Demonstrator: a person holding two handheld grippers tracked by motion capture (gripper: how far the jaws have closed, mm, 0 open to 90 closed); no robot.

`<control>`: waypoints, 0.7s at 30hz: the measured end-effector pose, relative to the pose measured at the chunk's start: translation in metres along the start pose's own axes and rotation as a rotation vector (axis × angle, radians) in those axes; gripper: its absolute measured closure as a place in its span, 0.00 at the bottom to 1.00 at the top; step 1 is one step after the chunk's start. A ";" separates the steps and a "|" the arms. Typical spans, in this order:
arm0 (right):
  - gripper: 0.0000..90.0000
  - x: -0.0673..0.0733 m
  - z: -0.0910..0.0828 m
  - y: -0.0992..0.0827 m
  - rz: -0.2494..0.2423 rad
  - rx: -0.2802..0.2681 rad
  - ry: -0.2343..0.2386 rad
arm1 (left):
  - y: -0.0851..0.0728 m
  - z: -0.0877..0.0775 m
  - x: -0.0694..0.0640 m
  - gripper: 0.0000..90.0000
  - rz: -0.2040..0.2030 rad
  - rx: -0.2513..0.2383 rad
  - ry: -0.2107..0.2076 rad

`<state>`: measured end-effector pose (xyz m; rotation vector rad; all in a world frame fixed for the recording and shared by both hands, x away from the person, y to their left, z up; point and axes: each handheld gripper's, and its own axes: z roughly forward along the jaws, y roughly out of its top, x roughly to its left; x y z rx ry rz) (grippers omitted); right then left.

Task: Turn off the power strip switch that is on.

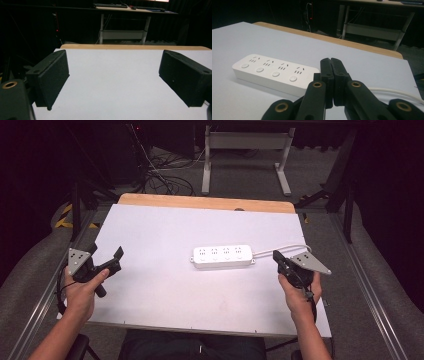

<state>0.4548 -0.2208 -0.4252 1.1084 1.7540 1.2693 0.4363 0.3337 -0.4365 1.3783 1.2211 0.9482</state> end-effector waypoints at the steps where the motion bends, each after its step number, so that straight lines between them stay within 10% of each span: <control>1: 1.00 -0.001 0.001 0.002 0.007 -0.003 0.008 | 0.000 0.000 0.000 0.11 0.002 0.002 -0.001; 21: 1.00 0.012 0.050 0.020 0.008 0.138 0.114 | -0.001 0.001 0.000 0.12 0.006 0.012 0.002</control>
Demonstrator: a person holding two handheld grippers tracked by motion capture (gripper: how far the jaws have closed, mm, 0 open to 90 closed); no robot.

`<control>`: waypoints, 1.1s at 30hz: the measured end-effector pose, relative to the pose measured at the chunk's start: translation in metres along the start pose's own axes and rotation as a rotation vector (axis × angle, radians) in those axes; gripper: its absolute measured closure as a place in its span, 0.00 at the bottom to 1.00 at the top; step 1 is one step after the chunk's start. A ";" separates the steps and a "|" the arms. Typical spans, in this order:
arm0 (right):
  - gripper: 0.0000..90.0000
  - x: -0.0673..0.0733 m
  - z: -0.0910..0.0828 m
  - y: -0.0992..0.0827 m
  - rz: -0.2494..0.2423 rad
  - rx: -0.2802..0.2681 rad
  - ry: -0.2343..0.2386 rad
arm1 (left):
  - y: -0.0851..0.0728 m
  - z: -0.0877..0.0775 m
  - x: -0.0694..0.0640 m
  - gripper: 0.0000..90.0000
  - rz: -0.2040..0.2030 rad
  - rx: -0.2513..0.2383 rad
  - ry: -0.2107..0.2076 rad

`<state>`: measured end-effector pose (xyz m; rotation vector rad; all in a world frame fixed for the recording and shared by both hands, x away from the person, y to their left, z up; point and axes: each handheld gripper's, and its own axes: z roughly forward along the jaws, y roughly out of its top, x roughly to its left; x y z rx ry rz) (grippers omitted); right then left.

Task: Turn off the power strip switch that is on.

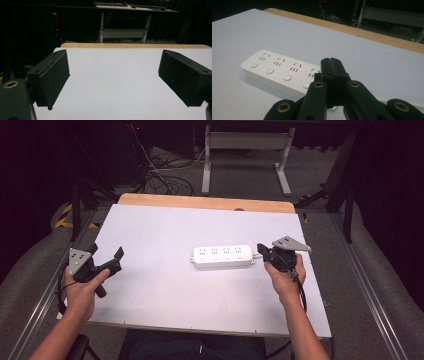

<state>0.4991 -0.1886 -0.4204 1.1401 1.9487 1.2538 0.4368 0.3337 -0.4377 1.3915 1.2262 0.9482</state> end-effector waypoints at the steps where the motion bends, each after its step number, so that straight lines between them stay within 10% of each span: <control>1: 1.00 0.001 0.003 0.000 0.002 0.008 0.005 | 0.000 0.000 0.000 0.12 0.000 0.000 0.000; 20: 1.00 0.019 0.065 -0.005 -0.065 0.221 0.059 | -0.001 0.000 0.001 0.13 -0.001 0.006 -0.002; 33: 1.00 0.021 0.077 -0.009 -0.068 0.259 0.059 | -0.001 0.000 0.001 0.13 0.001 0.007 -0.003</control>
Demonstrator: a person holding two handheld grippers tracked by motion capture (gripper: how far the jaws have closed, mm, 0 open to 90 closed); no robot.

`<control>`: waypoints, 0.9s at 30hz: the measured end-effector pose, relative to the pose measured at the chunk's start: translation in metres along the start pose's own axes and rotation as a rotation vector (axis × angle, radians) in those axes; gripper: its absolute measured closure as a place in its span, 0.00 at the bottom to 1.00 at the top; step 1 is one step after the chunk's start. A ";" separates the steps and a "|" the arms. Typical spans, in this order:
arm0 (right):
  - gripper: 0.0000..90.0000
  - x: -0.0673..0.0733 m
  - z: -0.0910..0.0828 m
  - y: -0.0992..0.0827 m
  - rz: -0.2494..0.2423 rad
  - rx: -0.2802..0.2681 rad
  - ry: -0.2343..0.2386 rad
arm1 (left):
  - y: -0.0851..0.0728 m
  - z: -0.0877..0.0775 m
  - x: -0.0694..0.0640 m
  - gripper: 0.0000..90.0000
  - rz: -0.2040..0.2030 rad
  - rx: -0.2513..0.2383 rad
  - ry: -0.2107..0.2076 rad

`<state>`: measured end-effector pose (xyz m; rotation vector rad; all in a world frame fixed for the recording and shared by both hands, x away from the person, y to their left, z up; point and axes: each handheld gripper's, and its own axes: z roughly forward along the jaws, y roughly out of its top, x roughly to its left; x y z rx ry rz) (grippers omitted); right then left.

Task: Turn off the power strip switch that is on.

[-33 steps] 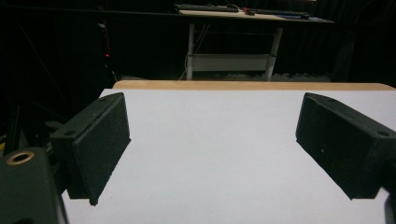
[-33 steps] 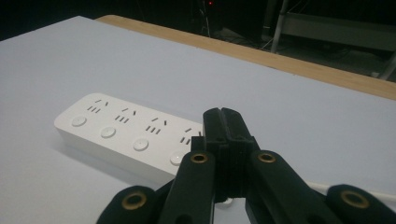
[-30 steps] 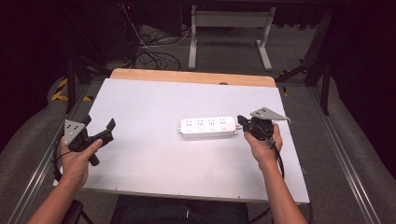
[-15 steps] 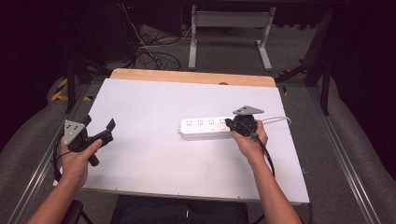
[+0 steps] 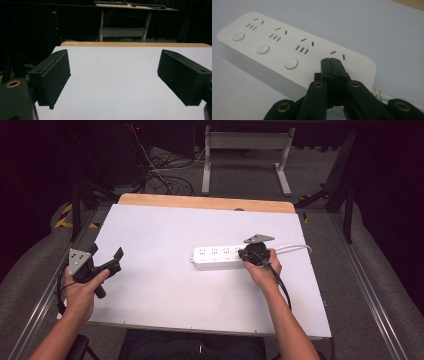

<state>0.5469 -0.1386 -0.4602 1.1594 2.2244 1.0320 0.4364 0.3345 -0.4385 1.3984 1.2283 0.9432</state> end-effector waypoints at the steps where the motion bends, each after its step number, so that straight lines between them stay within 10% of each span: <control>1: 1.00 0.000 0.000 0.000 0.000 0.000 0.000 | 0.000 0.000 0.000 0.13 0.000 0.000 0.000; 22: 1.00 0.014 0.006 0.001 -0.083 0.026 -0.054 | 0.000 0.000 0.000 0.14 -0.007 0.004 -0.001; 27: 1.00 0.035 0.010 0.005 -0.241 0.071 -0.205 | 0.000 -0.001 0.001 0.14 -0.009 0.006 -0.001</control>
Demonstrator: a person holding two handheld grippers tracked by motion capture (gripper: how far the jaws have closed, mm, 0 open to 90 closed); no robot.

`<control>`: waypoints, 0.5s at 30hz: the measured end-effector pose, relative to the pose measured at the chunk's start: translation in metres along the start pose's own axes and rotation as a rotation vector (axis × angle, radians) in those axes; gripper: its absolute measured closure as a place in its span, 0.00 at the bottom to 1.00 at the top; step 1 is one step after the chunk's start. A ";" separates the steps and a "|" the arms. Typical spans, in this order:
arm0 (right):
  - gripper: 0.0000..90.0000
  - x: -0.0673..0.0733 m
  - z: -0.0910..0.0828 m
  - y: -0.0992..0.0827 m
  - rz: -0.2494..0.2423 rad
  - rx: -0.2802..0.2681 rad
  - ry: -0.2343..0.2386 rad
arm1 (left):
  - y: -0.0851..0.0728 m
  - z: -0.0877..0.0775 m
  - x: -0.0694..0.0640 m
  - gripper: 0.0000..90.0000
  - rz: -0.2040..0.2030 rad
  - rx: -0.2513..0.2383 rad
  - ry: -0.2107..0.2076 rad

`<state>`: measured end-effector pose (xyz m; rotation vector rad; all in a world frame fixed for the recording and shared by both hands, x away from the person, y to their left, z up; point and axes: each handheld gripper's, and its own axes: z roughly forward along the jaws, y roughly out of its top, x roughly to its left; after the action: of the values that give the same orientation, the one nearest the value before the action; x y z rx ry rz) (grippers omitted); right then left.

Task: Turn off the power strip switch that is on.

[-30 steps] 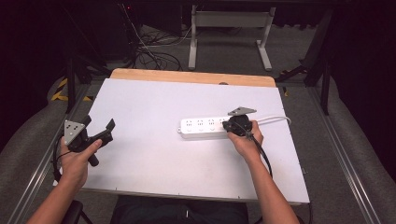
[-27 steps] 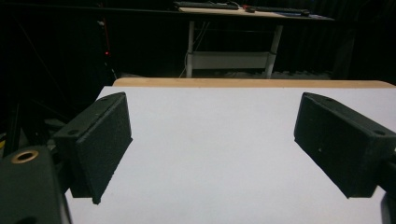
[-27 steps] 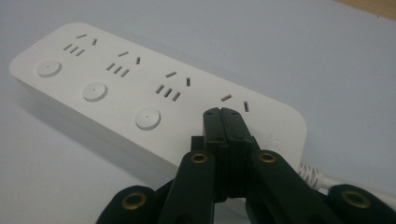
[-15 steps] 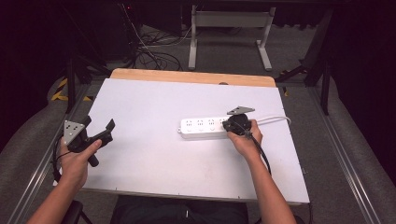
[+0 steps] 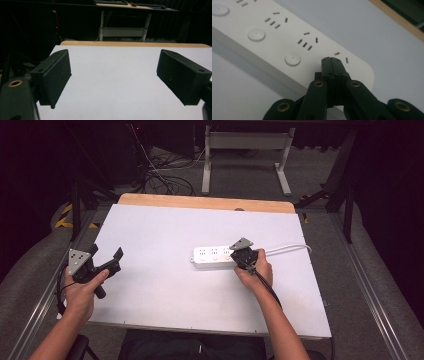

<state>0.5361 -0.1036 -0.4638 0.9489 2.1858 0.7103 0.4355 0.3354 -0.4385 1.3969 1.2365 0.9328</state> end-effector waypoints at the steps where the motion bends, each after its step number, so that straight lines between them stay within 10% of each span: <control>1: 1.00 -0.003 0.000 -0.001 0.030 -0.005 0.018 | 0.000 -0.001 0.000 0.14 -0.002 -0.006 -0.002; 5: 1.00 -0.016 0.000 -0.005 0.140 -0.022 0.116 | 0.000 -0.001 0.001 0.14 -0.002 -0.002 -0.006; 15: 1.00 -0.015 -0.001 -0.004 0.129 -0.015 0.105 | 0.000 0.000 0.000 0.15 0.000 0.004 -0.005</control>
<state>0.5418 -0.1175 -0.4610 1.0744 2.2217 0.8531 0.4351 0.3359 -0.4385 1.4009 1.2354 0.9271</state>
